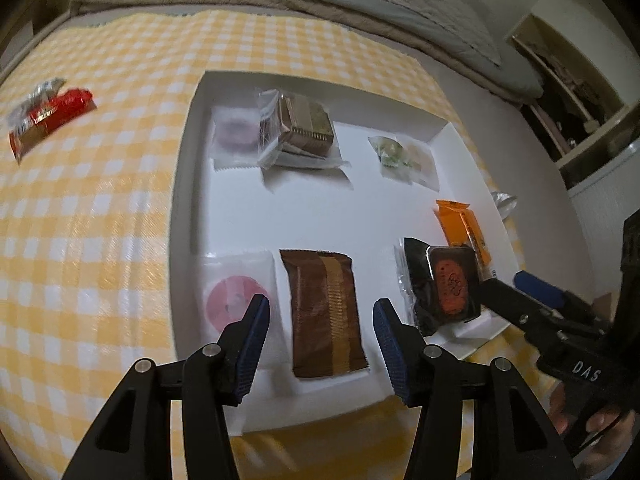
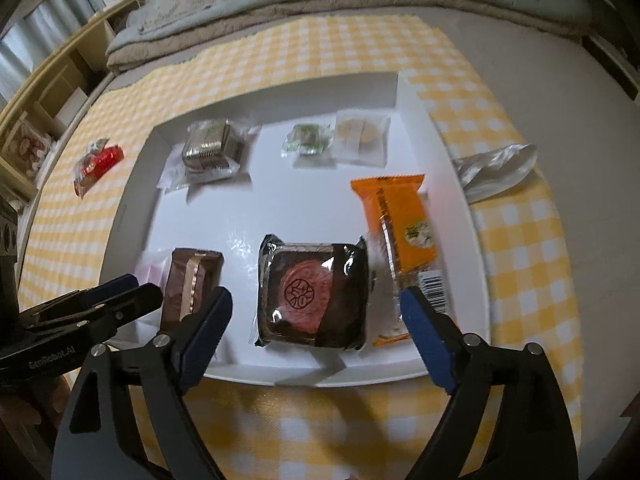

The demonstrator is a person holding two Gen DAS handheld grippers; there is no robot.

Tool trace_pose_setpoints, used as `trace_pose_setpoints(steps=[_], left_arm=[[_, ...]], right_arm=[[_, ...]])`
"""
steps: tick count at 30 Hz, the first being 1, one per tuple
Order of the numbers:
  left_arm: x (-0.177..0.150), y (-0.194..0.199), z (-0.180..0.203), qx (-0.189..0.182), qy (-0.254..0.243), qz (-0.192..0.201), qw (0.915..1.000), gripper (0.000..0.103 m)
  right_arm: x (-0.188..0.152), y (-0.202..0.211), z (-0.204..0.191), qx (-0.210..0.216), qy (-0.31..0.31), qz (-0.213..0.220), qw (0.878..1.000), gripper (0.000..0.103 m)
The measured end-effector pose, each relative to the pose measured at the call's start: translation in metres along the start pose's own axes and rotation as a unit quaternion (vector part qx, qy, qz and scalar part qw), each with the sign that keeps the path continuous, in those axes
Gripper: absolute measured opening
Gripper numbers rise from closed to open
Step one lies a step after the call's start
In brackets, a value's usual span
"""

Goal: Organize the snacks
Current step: 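Lower both snacks into the white tray and open both tools, then move both tools away from the tray toward the snacks on the cloth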

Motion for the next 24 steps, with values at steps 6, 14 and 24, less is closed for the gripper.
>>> trace_pose_setpoints(steps=[6, 14, 24], left_arm=[[0.000, 0.012, -0.006, 0.004, -0.008, 0.015, 0.9998, 0.063], [-0.001, 0.030, -0.017, 0.008, -0.020, 0.037, 0.9991, 0.103], [0.006, 0.069, -0.023, 0.002, -0.039, 0.078, 0.9962, 0.103]], right_arm=[[-0.002, 0.006, 0.002, -0.018, 0.004, 0.017, 1.000, 0.099], [-0.002, 0.016, 0.000, -0.040, 0.012, 0.035, 0.999, 0.103], [0.004, 0.038, -0.006, -0.052, 0.012, 0.071, 0.996, 0.103]])
Point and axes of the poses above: each gripper's, at about its wrist camera, not at the fingertips, and y roughly against the way its jaws point, z to its right, x to its top, the point moved 4 cm from there along -y, roughly the way its jaws point, and after that the axes turned 12 degrees about y, right-handed, at the moved point
